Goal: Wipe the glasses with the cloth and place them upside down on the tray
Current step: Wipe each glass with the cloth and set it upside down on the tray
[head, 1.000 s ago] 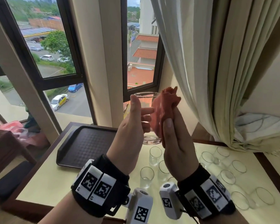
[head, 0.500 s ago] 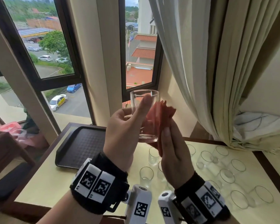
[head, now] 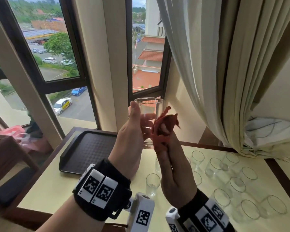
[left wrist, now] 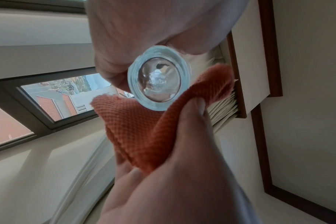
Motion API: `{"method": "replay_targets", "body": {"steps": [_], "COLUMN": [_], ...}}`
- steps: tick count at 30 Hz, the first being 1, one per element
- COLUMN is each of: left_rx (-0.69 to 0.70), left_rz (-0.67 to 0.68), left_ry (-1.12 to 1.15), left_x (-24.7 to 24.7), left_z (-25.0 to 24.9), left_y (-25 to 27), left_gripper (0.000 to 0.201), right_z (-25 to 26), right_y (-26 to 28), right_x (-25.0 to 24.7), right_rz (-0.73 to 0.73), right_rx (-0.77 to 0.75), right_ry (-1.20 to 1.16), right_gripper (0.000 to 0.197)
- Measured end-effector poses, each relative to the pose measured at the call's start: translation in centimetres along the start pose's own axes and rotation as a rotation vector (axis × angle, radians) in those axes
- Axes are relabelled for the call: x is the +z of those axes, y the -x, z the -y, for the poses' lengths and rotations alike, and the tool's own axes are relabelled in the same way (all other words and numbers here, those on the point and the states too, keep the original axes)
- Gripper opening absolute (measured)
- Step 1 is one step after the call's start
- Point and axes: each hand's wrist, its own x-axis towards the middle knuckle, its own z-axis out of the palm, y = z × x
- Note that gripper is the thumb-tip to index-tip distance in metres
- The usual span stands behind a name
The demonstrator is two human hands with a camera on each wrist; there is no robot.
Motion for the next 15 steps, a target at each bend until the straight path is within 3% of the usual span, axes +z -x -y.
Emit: {"method": "replay_targets", "body": {"steps": [5, 7, 9, 12, 13, 15], "left_rx": [0.058, 0.095, 0.109, 0.1, 0.081, 0.07], "left_rz": [-0.02, -0.053, -0.04, 0.022, 0.038, 0.045], "left_ry": [-0.063, -0.073, -0.063, -0.041, -0.014, -0.006], "left_x": [1.4, 1.9, 1.9, 1.1, 0.7, 0.0], "left_z": [-0.1, 0.2, 0.4, 0.4, 0.2, 0.2], "left_y": [0.6, 0.6, 0.6, 0.5, 0.5, 0.0], "left_gripper": [0.086, 0.081, 0.071, 0.027, 0.032, 0.077], "right_z": [0.5, 1.5, 2.4, 2.4, 1.9, 0.9], "right_y": [-3.7, -5.0, -5.2, -3.4, -2.4, -0.6], "right_x": [-1.0, -1.6, -1.7, -0.7, -0.3, 0.2], "right_rz": [-0.114, -0.125, -0.099, -0.008, 0.011, 0.013], "right_rx": [0.274, 0.189, 0.007, -0.167, -0.166, -0.115], "right_ry": [-0.223, -0.162, -0.05, 0.129, 0.152, 0.139], "right_gripper": [0.049, 0.047, 0.045, 0.048, 0.05, 0.051]}}
